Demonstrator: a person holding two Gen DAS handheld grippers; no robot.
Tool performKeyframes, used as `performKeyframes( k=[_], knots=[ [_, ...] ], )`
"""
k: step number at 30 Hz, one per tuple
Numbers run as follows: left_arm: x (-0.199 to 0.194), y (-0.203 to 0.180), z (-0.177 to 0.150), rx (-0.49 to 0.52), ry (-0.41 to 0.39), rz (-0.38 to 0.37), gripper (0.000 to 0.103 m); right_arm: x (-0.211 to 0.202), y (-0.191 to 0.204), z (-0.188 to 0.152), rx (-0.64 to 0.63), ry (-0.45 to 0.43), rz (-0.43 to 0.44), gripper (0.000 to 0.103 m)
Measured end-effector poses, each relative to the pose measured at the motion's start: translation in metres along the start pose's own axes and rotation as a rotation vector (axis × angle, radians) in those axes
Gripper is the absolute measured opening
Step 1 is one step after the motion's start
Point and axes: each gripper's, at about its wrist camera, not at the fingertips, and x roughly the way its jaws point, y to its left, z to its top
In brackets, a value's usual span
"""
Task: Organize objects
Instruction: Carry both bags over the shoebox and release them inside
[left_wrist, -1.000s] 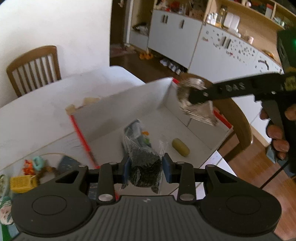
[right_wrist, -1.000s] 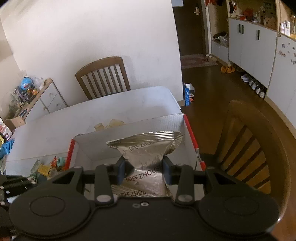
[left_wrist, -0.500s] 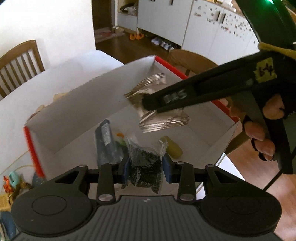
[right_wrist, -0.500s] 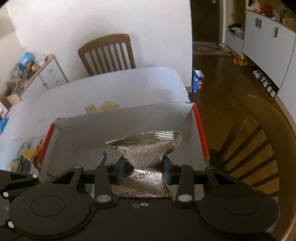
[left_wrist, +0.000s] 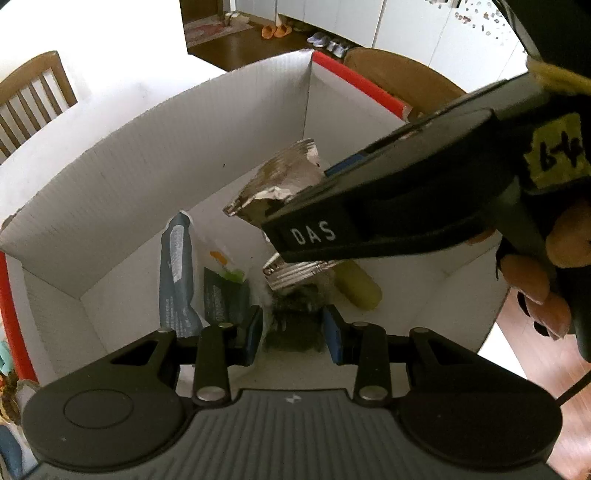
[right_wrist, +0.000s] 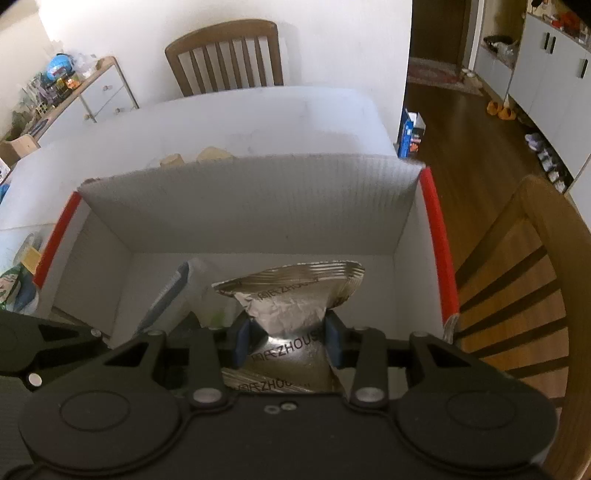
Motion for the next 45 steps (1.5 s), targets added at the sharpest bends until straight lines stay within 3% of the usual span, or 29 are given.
performKeyframes(
  k=[10, 16, 20, 32, 45],
  knots=[
    [0.000, 0.004, -0.003, -0.014, 0.002, -0.013, 0.036, 0.011, -0.004, -0.002, 0.023, 0.022, -0.018, 0.041],
    [-0.013, 0.007, -0.009, -0.028, -0.032, -0.015, 0.051, 0.002, -0.005, 0.002, 0.035, 0.009, -0.004, 0.047],
    [-0.026, 0.007, -0.013, -0.034, -0.056, -0.023, 0.051, -0.014, -0.003, 0.001, 0.027, -0.024, 0.008, 0.054],
    [-0.073, 0.009, -0.020, -0.043, -0.164, -0.026, 0.051, -0.066, -0.005, -0.003, 0.062, -0.103, 0.056, 0.061],
    [-0.118, 0.024, -0.039, -0.061, -0.286, -0.030, 0.052, -0.110, 0.032, -0.016, 0.029, -0.187, 0.070, 0.068]
  ],
)
